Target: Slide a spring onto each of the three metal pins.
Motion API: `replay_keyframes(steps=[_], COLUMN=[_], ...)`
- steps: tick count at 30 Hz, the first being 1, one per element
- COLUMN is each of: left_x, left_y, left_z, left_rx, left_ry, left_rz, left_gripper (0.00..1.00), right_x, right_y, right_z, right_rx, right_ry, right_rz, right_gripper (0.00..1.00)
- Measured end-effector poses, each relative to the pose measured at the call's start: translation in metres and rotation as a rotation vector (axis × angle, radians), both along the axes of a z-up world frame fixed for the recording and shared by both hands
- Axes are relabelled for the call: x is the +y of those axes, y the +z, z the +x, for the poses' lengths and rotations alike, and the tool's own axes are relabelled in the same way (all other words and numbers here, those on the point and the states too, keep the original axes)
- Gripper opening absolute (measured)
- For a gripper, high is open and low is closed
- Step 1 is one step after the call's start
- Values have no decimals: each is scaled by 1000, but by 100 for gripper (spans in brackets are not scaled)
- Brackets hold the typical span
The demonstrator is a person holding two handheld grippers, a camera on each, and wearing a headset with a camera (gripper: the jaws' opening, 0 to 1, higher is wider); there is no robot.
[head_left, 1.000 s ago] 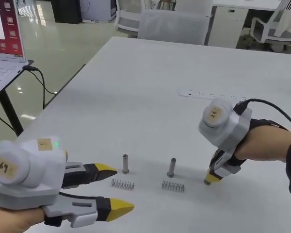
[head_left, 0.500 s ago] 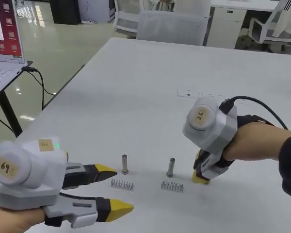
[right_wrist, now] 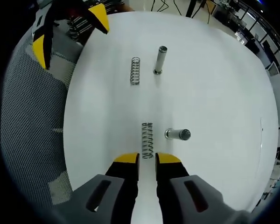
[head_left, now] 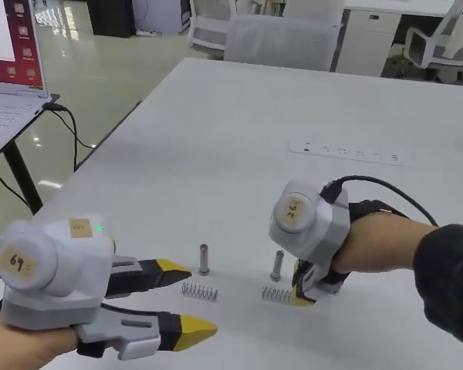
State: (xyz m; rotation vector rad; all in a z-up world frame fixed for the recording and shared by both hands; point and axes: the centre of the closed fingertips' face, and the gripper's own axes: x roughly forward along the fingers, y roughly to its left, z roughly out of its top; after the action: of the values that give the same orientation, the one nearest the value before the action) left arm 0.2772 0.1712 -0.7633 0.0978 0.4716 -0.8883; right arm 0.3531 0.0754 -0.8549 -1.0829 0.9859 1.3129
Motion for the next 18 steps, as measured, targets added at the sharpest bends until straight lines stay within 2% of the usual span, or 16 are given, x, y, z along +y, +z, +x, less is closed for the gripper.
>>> replay_keyframes(steps=[12,18], left_x=[0,-1], left_y=[-1,0], left_z=[1,1], left_rx=[4,0], left_ry=[1,-8], left_rz=[0,4], left_gripper=[42,41], right_x=[0,-2], right_y=[-12,-5], right_z=[0,-4], right_rx=[2,15], right_ry=[9,-2], right_rz=[-16,-11], right_gripper=[8,7])
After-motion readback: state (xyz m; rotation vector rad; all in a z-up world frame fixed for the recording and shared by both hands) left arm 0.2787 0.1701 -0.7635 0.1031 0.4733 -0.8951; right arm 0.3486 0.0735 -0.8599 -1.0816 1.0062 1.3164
